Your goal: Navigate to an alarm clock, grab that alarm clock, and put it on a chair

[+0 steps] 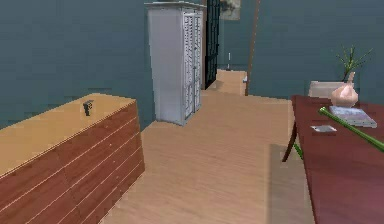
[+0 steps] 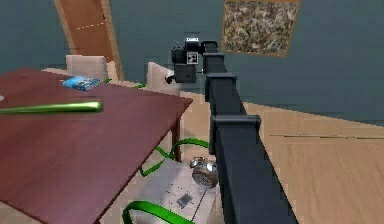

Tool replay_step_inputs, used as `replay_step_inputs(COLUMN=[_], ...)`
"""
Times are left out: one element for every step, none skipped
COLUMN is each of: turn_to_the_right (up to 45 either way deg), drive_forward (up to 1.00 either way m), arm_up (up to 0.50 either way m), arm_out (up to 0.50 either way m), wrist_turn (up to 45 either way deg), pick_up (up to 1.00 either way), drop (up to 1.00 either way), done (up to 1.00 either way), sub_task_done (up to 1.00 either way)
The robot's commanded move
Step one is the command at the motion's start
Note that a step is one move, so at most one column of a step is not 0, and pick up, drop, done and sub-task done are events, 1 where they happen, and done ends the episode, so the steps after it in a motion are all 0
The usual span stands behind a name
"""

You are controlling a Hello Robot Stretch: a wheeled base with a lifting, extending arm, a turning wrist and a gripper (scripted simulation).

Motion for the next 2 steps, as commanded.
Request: replay_step_inputs(turn_to_the_right=[0.0,0.0], drive_forward=[0.0,0.0], arm_up=[0.0,0.0], arm_out=[-0.1,0.0], wrist_turn=[0.0,0.0], pick_up=[0.0,0.0], drop=[0.0,0.0], done=[0.0,1.0], sub_task_done=[0.0,0.0])
